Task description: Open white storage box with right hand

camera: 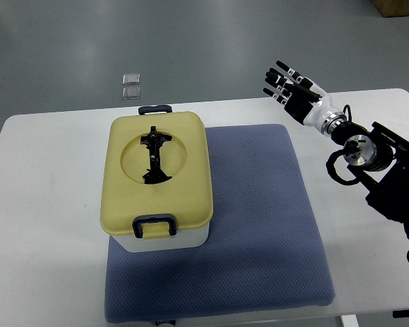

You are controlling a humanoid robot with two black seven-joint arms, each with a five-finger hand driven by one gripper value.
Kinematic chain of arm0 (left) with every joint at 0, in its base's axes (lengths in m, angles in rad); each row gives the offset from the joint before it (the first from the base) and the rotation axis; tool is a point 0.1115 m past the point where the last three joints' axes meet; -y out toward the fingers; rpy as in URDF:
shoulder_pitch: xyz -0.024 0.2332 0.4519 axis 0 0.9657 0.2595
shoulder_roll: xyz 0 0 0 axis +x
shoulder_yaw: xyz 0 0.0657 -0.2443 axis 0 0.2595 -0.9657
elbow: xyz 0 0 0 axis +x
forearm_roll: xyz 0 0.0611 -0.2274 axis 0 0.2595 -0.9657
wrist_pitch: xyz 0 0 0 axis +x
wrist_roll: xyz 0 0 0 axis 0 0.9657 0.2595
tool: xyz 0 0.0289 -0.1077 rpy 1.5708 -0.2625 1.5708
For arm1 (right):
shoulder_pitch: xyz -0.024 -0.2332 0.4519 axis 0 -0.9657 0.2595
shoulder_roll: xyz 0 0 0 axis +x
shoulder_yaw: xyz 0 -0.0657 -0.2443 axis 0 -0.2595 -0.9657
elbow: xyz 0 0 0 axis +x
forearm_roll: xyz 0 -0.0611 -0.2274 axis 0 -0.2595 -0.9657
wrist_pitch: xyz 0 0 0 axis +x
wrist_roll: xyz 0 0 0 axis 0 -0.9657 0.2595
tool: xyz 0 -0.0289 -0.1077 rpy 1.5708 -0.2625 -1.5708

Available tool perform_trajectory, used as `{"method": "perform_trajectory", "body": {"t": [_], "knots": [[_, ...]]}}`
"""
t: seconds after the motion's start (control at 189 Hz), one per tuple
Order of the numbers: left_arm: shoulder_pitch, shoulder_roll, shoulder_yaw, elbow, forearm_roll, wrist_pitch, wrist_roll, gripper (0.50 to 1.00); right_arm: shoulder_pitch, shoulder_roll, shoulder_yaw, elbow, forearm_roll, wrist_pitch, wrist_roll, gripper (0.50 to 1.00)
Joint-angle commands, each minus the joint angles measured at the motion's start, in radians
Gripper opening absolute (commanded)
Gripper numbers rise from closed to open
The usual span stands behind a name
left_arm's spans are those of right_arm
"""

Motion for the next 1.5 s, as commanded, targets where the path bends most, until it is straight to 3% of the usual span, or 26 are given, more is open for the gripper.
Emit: {"method": "perform_trajectory", "body": {"t": [0.0,0.17,0.371,0.599,0.779,1.495], "knots": [[0.000,0.000,0.000,0.000,0.000,0.000,0.000,1.000,0.048,-0.019,-0.017,0.000,-0.089,0.053,-0.005,0.940],[0.000,0.000,0.000,-0.003,0.003,-0.008,0.000,1.000,0.162,-0.030,-0.101,0.000,-0.393,0.156,-0.007,0.940],[-0.001,0.000,0.002,-0.003,0.003,-0.008,0.000,1.000,0.354,-0.084,-0.228,0.034,-0.808,0.340,-0.001,0.940],[0.000,0.000,0.002,-0.003,0.006,-0.009,0.000,1.000,0.532,-0.162,-0.299,0.274,-1.062,0.342,0.002,0.940],[0.000,0.000,0.002,-0.003,0.008,-0.009,0.000,1.000,0.562,-0.150,-0.305,0.446,-1.095,0.342,0.002,0.942],[0.000,0.000,0.002,-0.003,0.005,-0.009,0.000,1.000,0.496,-0.073,-0.362,0.488,-1.229,0.342,0.019,0.940]]}}
